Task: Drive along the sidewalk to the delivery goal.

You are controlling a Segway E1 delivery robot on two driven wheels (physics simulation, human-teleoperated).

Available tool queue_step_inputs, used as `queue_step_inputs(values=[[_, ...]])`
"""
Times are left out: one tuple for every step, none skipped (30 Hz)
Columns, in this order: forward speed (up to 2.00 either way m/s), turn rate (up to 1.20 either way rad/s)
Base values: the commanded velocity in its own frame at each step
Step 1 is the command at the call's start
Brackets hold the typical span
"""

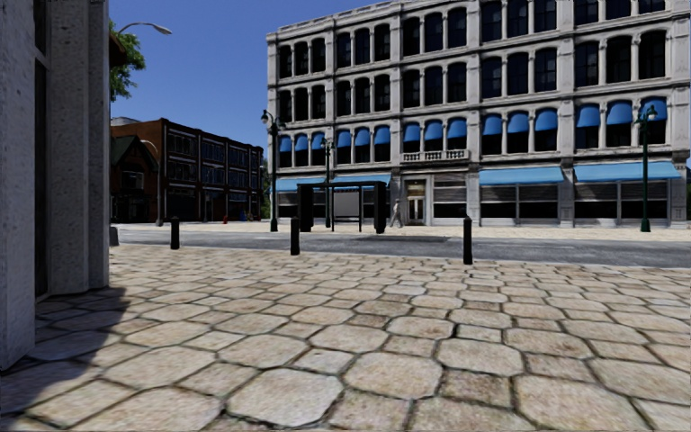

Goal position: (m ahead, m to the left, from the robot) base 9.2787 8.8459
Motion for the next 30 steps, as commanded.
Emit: queue_step_inputs(values=[[2.0, 0.09], [2.0, 0.09], [2.0, 0.15], [2.0, 0.23], [2.0, 0.27], [2.0, 0.27], [2.0, 0.29], [2.0, 0.33], [2.0, 0.36], [2.0, 0.36], [2.0, 0.38], [2.0, 0.38], [2.0, 0.39], [2.0, 0.39], [2.0, 0.42], [2.0, 0.44], [2.0, 0.45], [2.0, 0.45], [2.0, 0.45], [2.0, 0.45], [2.0, 0.45], [2.0, 0.45], [2.0, 0.45], [2.0, 0.45], [2.0, 0.45], [2.0, 0.45], [2.0, 0.45], [2.0, 0.45], [2.0, 0.45], [2.0, 0.45]])
